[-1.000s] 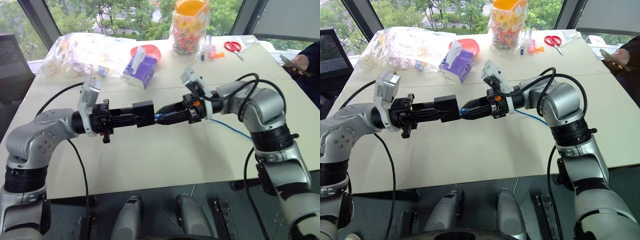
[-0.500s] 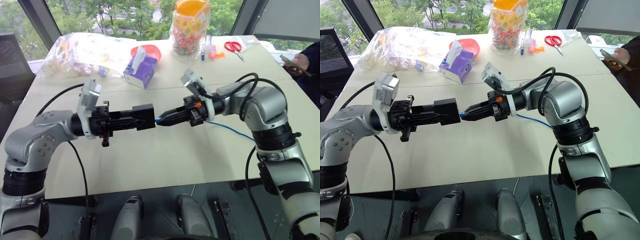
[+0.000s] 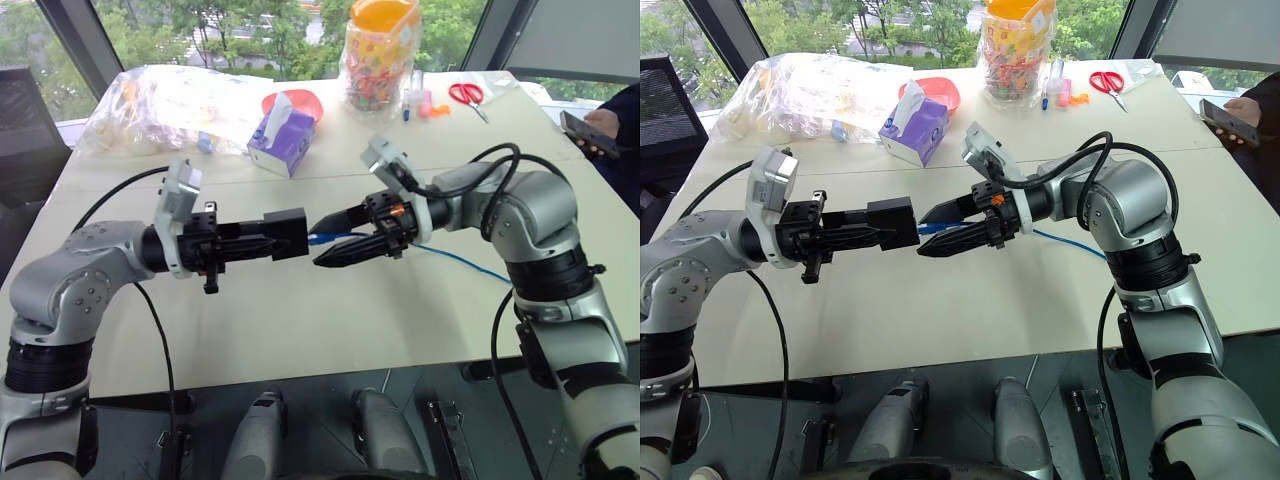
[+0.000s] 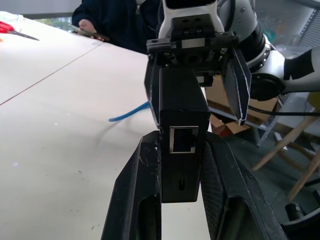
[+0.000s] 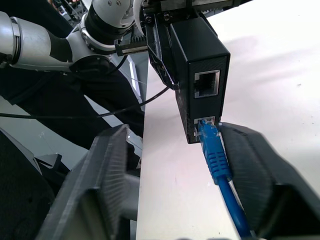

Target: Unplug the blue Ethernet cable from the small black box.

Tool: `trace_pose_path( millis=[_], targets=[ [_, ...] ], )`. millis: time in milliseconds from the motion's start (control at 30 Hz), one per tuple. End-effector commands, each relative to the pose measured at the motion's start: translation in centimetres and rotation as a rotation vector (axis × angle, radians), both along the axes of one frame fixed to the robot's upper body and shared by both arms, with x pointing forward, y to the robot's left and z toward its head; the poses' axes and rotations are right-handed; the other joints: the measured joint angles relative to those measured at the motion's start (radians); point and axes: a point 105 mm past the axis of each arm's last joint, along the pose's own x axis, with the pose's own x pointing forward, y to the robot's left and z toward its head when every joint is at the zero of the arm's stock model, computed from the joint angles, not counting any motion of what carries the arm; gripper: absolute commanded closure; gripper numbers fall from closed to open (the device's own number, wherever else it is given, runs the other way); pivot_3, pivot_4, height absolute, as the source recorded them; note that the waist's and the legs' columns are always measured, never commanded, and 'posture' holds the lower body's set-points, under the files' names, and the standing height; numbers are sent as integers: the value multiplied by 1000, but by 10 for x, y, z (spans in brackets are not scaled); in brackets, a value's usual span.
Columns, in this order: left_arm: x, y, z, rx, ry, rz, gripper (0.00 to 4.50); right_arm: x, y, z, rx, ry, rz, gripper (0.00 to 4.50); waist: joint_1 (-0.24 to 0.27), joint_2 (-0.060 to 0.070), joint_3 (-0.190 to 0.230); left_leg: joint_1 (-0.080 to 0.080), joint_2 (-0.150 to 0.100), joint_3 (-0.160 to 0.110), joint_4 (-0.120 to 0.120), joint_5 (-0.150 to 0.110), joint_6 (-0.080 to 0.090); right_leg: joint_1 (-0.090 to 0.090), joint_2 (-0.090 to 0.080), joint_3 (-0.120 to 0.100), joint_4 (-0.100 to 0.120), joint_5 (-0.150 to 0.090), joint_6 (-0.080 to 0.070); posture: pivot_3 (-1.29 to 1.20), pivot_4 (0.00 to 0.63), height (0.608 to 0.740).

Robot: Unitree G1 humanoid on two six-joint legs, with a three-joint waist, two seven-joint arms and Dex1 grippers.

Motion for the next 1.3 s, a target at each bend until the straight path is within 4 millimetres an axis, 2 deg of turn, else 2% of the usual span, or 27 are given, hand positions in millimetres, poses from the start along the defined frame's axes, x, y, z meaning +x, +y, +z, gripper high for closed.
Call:
trace_pose_path(
  millis=[33, 267, 367, 433, 867, 967, 1000, 1300],
  targets=[
    [-2, -2, 10, -9, -57, -7, 4033, -6, 0, 9, 20, -13, 25, 1756, 0, 0, 0, 0, 0, 0, 0, 0, 0, 0, 0, 0, 0, 0, 0, 0, 150, 728],
    [-1, -3, 10, -17, -58, -7, 4033, -7, 1, 8, 14, 7, 25, 1756, 0, 0, 0, 0, 0, 0, 0, 0, 0, 0, 0, 0, 0, 0, 0, 0, 150, 728],
    [-1, -3, 10, -19, -59, -7, 4033, -7, 1, 8, 17, 13, 25, 2540, 0, 0, 0, 0, 0, 0, 0, 0, 0, 0, 0, 0, 0, 0, 0, 0, 150, 728],
    [-1, -4, 9, -19, -59, -7, 4033, -7, 1, 8, 12, 13, 22, 3477, 0, 0, 0, 0, 0, 0, 0, 0, 0, 0, 0, 0, 0, 0, 0, 0, 150, 728],
    [-1, -4, 8, -20, -63, -3, 4033, -7, 2, 6, -1, 7, 28, 3477, 0, 0, 0, 0, 0, 0, 0, 0, 0, 0, 0, 0, -1, 0, 0, 0, 150, 728],
    [-1, -5, 8, -21, -64, -4, 4033, -8, 2, 7, -1, 7, 30, 4340, 0, 0, 0, 0, 0, 0, 0, 0, 0, 0, 0, 0, -1, 0, 0, 0, 150, 728],
    [-1, -5, 8, -21, -64, -4, 4033, -7, 2, 7, -1, 7, 30, 4428, 0, 0, 0, 0, 0, 0, 0, 0, 0, 0, 0, 0, -1, 0, 0, 0, 150, 728],
    [-2, -5, 9, -25, -66, -6, 4033, -6, 1, 6, -10, 1, 23, 4428, 0, 0, 0, 0, 0, 0, 0, 0, 0, 0, 0, 0, -1, 0, 0, 0, 150, 728]
  ],
)
